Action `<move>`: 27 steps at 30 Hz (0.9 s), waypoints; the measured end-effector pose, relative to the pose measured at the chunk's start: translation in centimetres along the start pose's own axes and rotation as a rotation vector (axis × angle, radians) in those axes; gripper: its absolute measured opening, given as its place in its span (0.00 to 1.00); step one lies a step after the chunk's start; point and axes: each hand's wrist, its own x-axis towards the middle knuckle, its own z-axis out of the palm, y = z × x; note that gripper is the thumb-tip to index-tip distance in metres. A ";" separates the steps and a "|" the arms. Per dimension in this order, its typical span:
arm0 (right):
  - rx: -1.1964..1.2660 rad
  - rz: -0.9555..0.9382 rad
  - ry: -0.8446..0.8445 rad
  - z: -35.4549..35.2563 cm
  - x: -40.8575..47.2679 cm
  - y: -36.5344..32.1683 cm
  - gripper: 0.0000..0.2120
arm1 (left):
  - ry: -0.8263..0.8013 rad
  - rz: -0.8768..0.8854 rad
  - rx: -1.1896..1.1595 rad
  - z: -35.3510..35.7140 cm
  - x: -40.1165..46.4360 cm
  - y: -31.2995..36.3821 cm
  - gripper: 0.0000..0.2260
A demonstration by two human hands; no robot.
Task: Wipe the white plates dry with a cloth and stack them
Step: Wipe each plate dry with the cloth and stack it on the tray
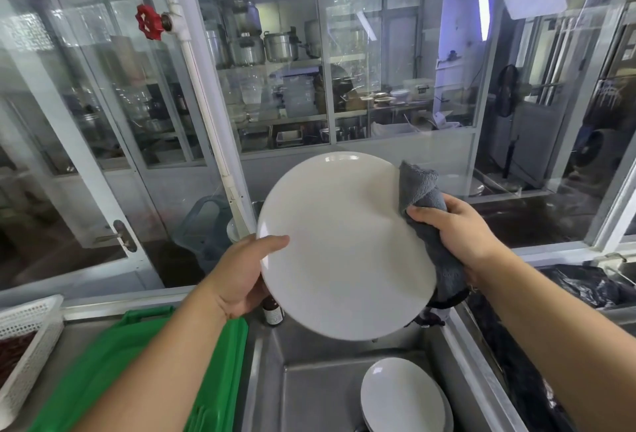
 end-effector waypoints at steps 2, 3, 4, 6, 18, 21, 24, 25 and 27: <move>-0.019 0.008 -0.007 -0.2 0.2 -0.2 0.04 | -0.016 0.009 0.062 0.0 0.0 0.4 0.14; -0.021 0.012 -0.005 -0.2 0.3 -0.2 0.05 | -0.020 0.030 0.074 0.1 -0.1 0.5 0.11; -0.016 0.014 -0.003 -0.2 0.3 -0.2 0.06 | -0.012 0.052 0.077 0.3 -0.2 0.4 0.09; -0.009 0.000 0.025 0.0 0.2 -0.2 0.08 | 0.033 0.089 0.079 0.7 -0.4 0.0 0.09; -0.816 -0.301 0.197 1.4 -1.7 4.2 0.31 | 0.266 0.186 0.002 3.7 -0.3 -3.9 0.07; -1.105 -0.348 0.174 2.3 -2.9 5.9 0.32 | 0.308 0.174 -0.012 4.4 -0.1 -4.4 0.06; -1.244 -0.317 0.140 3.0 -4.2 7.1 0.32 | 0.308 0.171 -0.006 4.9 -0.2 -5.3 0.06; -1.295 -0.325 0.111 3.2 -4.8 7.5 0.32 | 0.316 0.170 -0.010 5.0 -0.2 -5.6 0.06; -1.338 -0.362 0.011 4.0 -6.1 8.3 0.32 | 0.326 0.162 -0.017 5.5 -0.3 -6.2 0.07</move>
